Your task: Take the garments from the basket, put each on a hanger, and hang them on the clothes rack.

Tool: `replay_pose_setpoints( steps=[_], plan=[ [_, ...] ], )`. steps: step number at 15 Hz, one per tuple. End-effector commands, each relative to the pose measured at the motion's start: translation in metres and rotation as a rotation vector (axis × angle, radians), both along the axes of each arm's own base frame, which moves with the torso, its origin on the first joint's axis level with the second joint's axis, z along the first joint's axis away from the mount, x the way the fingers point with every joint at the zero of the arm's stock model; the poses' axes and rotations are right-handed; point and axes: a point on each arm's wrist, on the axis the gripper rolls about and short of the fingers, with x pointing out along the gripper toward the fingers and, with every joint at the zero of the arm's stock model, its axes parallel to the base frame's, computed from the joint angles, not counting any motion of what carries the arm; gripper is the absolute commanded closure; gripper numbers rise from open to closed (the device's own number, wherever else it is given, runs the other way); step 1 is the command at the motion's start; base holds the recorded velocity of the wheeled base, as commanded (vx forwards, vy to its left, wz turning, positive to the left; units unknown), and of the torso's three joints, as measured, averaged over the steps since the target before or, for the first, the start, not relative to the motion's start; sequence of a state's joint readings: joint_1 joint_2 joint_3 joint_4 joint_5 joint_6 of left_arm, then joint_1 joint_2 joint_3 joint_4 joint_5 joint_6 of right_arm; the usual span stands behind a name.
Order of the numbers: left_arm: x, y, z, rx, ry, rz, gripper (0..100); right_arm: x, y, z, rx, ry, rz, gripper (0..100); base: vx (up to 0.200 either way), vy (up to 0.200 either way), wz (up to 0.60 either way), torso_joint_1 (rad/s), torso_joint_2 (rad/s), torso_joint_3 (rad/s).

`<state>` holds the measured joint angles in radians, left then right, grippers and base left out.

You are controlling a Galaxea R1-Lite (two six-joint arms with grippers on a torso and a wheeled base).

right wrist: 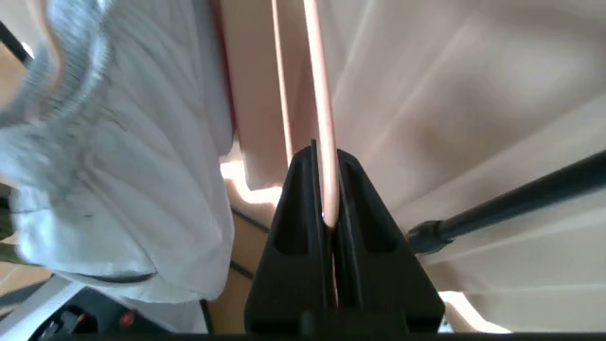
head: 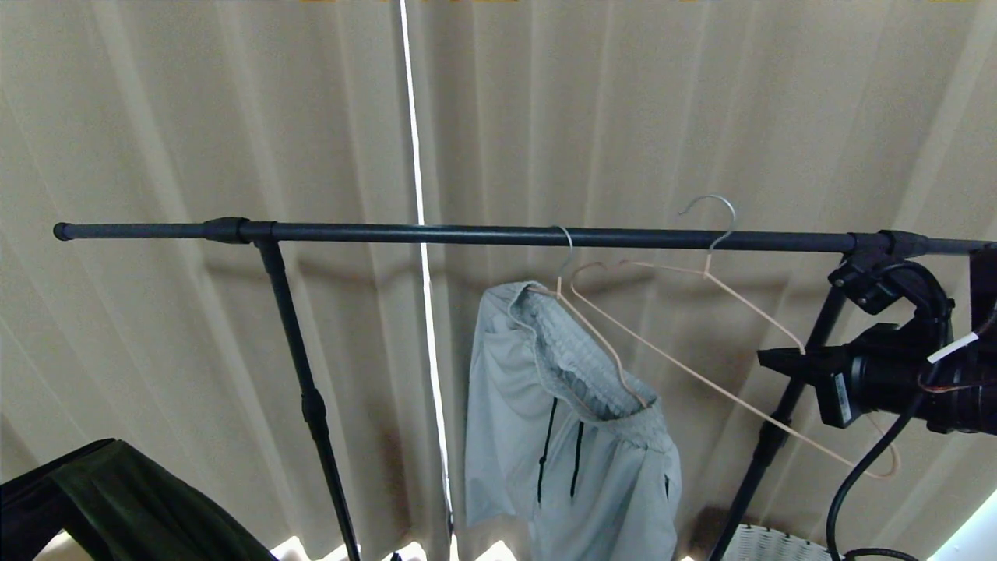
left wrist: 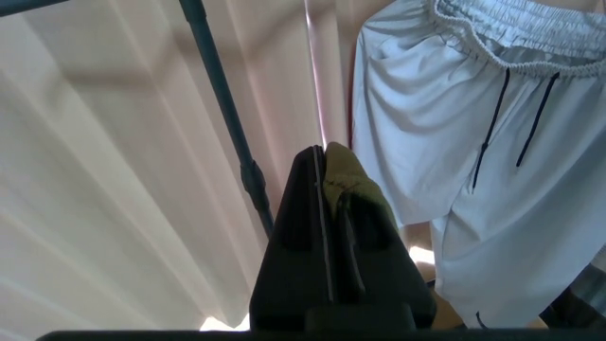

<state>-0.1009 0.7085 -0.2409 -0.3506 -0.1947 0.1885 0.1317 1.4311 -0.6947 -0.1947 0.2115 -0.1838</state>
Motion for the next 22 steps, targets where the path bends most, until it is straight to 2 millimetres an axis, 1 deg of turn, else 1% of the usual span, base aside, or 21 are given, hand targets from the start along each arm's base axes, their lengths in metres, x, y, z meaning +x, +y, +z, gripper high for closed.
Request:
replay_pose_setpoints(
  steps=[1, 2, 6, 9, 12, 15, 19, 22],
  plan=[
    [0.0, 0.0, 0.0, 0.0, 0.0, -0.001, 100, -0.009, -0.002, 0.007, 0.004, -0.035, -0.004, 100, 0.0, 0.0, 0.0, 0.0, 0.0, 0.0],
    [0.0, 0.0, 0.0, 0.0, 0.0, 0.001, 100, -0.022, -0.006, 0.009, 0.005, -0.054, -0.016, 100, 0.0, 0.0, 0.0, 0.0, 0.0, 0.0],
    [0.0, 0.0, -0.001, 0.001, 0.004, 0.001, 100, -0.052, -0.021, 0.012, 0.003, -0.104, -0.083, 100, 0.0, 0.0, 0.0, 0.0, 0.0, 0.0],
    [0.0, 0.0, -0.001, 0.003, 0.002, 0.001, 100, -0.073, -0.027, 0.009, 0.004, -0.132, -0.117, 100, 0.0, 0.0, 0.0, 0.0, 0.0, 0.0],
    [-0.001, 0.0, -0.002, 0.028, -0.004, -0.001, 100, -0.089, -0.028, 0.009, 0.004, -0.158, -0.123, 100, 0.0, 0.0, 0.0, 0.0, 0.0, 0.0],
    [-0.001, 0.0, -0.002, 0.04, -0.012, -0.001, 100, -0.094, -0.029, 0.003, 0.001, -0.145, -0.123, 100, -0.2, 0.0, 0.0, 0.004, 0.0, 0.002],
    [-0.004, 0.001, -0.002, 0.04, -0.021, -0.001, 100, -0.095, -0.029, -0.003, -0.002, -0.122, -0.122, 100, -0.2, 0.0, 0.0, -0.003, 0.0, 0.004],
    [-0.004, 0.001, -0.002, 0.04, -0.021, -0.001, 100, -0.095, -0.029, -0.004, -0.002, -0.121, -0.122, 100, -0.2, 0.0, 0.0, 0.001, 0.0, 0.006]
  ],
)
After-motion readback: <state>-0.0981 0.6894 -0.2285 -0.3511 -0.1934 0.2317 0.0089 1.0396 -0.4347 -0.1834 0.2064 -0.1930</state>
